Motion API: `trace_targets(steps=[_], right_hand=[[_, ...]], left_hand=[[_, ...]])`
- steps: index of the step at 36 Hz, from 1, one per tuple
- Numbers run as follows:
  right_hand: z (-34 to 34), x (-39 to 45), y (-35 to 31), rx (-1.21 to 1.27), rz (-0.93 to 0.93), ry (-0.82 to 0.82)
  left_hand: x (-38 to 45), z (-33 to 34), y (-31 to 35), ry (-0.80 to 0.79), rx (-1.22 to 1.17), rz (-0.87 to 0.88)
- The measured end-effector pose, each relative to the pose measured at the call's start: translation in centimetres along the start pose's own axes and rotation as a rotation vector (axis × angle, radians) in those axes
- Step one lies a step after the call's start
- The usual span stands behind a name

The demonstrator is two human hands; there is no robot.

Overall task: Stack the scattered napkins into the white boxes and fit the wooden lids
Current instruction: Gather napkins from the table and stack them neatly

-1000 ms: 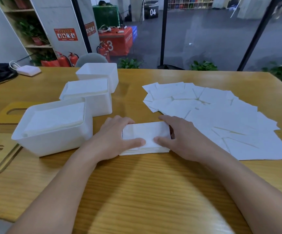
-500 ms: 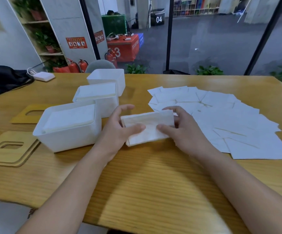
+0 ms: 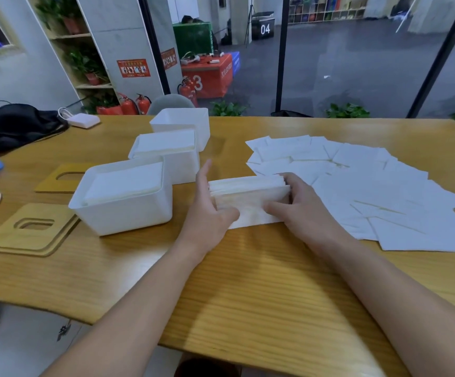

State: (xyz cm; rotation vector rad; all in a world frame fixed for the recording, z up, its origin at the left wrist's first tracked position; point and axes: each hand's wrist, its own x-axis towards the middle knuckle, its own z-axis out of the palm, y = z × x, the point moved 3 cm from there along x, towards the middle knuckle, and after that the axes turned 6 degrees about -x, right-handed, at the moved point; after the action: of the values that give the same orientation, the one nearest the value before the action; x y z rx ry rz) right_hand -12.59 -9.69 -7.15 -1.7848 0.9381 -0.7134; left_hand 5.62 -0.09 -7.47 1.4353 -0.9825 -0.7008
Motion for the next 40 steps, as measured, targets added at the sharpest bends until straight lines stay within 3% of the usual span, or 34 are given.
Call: trace_targets(steps=[9, 17, 40], right_hand=[[0.6, -0.2, 0.1, 0.19, -0.007, 0.018], [1.5, -0.5, 0.1, 0.139, -0.049, 0.0], [1.7, 0.3, 0.6, 0.125, -0.022, -0.021]], left_hand=[[-0.1, -0.6, -0.5, 0.074, -0.097, 0.031], [-0.4, -0.1, -0.6, 0.022, -0.121, 0.05], [-0.4, -0.4, -0.6, 0.069, -0.075, 0.076]])
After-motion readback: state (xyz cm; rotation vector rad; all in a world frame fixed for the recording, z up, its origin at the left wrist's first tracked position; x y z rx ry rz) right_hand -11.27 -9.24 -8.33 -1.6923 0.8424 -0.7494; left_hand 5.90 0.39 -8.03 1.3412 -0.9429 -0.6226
